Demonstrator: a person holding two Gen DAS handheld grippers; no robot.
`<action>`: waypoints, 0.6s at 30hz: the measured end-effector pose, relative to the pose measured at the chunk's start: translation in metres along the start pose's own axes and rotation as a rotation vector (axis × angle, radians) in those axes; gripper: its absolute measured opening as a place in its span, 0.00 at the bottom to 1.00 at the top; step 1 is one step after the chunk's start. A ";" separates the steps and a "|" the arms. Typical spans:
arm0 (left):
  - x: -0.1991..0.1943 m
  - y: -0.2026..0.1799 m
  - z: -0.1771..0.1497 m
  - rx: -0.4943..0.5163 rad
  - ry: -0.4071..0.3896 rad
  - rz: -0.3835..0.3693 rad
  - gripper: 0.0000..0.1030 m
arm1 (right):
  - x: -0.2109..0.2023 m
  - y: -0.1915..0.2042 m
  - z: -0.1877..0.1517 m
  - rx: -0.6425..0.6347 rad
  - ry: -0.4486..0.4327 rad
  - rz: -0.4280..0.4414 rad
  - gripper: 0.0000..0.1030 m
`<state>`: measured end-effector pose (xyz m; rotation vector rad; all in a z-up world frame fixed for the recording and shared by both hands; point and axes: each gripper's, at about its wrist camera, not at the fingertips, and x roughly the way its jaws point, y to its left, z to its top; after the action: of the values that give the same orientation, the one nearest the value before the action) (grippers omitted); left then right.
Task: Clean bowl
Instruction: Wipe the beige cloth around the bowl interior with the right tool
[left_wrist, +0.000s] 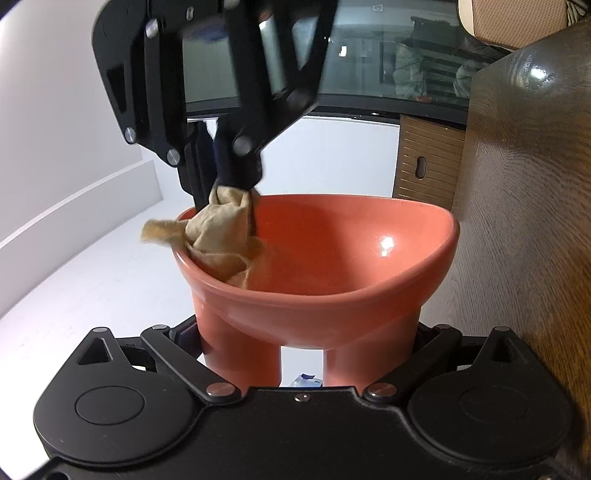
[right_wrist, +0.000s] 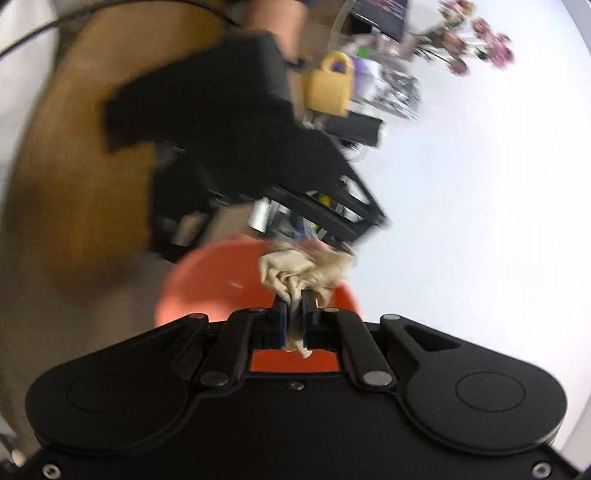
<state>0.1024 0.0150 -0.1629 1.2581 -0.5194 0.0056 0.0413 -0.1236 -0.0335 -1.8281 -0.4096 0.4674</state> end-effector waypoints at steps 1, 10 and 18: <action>0.000 0.000 0.000 0.000 0.000 0.000 0.94 | 0.004 -0.002 -0.005 -0.003 0.020 -0.011 0.06; -0.002 0.003 -0.001 0.001 0.000 0.001 0.94 | 0.021 0.035 -0.039 -0.007 0.132 0.110 0.06; -0.005 0.005 -0.002 0.003 -0.001 0.003 0.94 | 0.008 0.064 -0.027 0.020 0.099 0.227 0.06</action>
<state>0.0977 0.0202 -0.1606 1.2600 -0.5227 0.0078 0.0648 -0.1602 -0.0879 -1.8789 -0.1297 0.5306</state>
